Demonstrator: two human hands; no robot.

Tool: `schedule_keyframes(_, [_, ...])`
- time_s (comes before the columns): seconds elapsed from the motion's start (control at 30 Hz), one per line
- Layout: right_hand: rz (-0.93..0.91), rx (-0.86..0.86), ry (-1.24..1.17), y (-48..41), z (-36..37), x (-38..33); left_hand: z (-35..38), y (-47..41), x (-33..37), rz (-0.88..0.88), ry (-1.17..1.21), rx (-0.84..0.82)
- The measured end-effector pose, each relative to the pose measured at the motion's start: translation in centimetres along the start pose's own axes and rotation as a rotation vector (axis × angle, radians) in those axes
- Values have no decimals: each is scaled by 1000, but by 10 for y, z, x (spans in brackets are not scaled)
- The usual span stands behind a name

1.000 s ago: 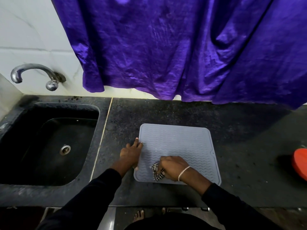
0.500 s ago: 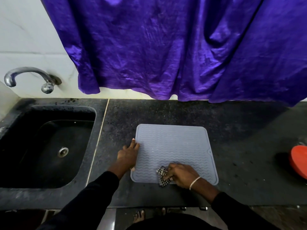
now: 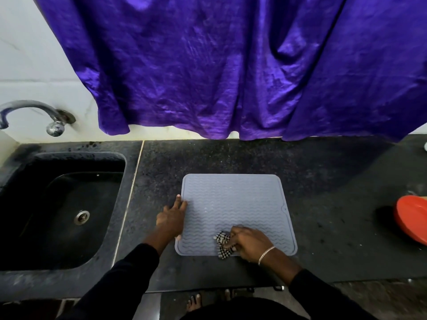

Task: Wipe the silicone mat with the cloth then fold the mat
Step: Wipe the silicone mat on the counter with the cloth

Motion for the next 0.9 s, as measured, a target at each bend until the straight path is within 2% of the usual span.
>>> schedule_keyframes(0.4, [38, -60, 176, 25, -29, 40, -6, 11, 8, -24, -2, -2])
schedule_keyframes(0.63, [-1, -23, 55, 24, -15, 27, -5, 13, 8, -49, 17, 1])
schedule_keyframes(0.9, [104, -7, 26, 53, -10, 79, -5, 12, 9, -52, 29, 24])
Point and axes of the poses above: each hand's wrist, its own y-axis away from the middle knuckle, its own z-axis out of the palm, x = y × z, the point moved 5 cm from there along -y, towards the middle knuckle, and after that the axes turned 6 degrees about x, right-handed, at the moved point
